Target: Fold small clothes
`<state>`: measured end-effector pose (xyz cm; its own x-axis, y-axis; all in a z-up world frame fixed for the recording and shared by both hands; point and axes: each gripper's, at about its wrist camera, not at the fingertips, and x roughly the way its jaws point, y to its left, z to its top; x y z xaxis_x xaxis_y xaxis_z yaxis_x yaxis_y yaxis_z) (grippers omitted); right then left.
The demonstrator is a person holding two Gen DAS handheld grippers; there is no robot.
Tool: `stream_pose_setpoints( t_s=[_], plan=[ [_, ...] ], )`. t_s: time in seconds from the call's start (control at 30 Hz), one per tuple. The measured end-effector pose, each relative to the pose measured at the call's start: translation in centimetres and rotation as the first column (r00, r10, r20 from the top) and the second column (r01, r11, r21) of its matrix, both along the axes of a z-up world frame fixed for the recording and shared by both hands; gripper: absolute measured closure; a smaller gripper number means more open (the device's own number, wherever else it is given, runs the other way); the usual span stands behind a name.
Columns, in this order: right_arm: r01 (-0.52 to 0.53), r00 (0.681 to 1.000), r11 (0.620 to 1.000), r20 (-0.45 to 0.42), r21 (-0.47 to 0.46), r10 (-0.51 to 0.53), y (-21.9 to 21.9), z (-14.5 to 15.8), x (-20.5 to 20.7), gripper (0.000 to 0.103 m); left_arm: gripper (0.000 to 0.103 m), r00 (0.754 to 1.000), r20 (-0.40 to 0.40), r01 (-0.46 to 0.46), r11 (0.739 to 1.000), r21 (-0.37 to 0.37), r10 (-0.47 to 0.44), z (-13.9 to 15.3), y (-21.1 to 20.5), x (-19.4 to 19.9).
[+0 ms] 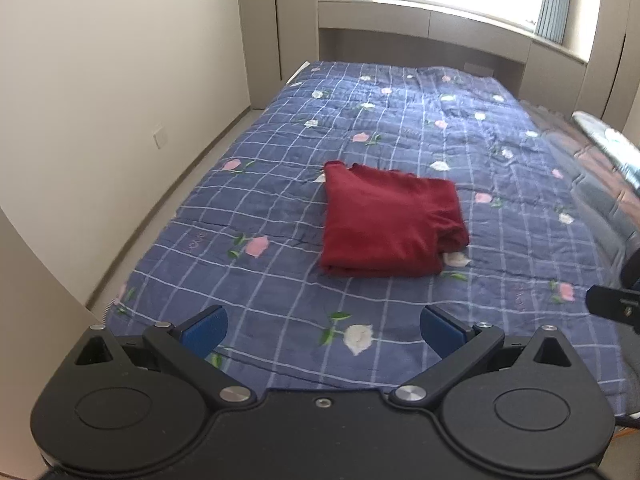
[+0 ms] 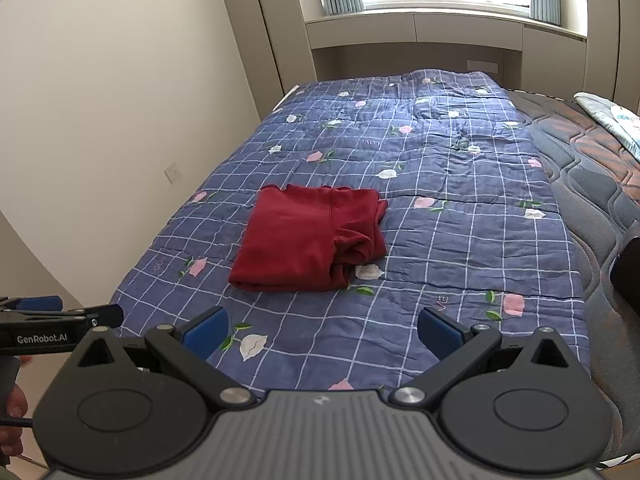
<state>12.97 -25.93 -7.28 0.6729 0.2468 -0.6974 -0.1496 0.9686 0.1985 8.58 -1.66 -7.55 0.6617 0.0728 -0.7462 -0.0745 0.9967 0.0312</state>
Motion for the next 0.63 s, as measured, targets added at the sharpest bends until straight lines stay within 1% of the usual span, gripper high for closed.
stream_pose_setpoints(
  t_s=[0.07,0.27,0.37,0.5,0.63],
  plan=[
    [0.004,1.000,1.000,-0.007,-0.003,-0.004,0.3,-0.1,0.6,0.000,0.001,1.000,-0.006,0.011,1.000,0.004,-0.011,0.0,0.2,0.6],
    [0.021,0.999,1.000,-0.034,-0.010,-0.022,1.2,-0.3,3.0,0.000,0.001,0.999,-0.021,0.028,0.999,-0.027,-0.029,-0.1,1.2,3.1],
    [0.030,0.998,0.999,-0.048,-0.015,-0.031,1.8,-0.5,4.5,0.000,0.001,0.998,-0.033,0.045,0.999,-0.031,-0.046,-0.4,1.7,4.8],
    [0.045,0.996,0.999,-0.071,-0.012,-0.046,2.6,-1.1,6.6,0.000,0.001,0.996,-0.039,0.076,0.995,-0.057,-0.078,-0.8,2.5,7.2],
    [0.066,0.993,0.998,-0.099,-0.014,-0.067,3.5,-2.1,8.7,0.000,0.001,0.992,-0.050,0.111,0.992,-0.057,-0.114,-1.4,3.0,10.0]
  ],
)
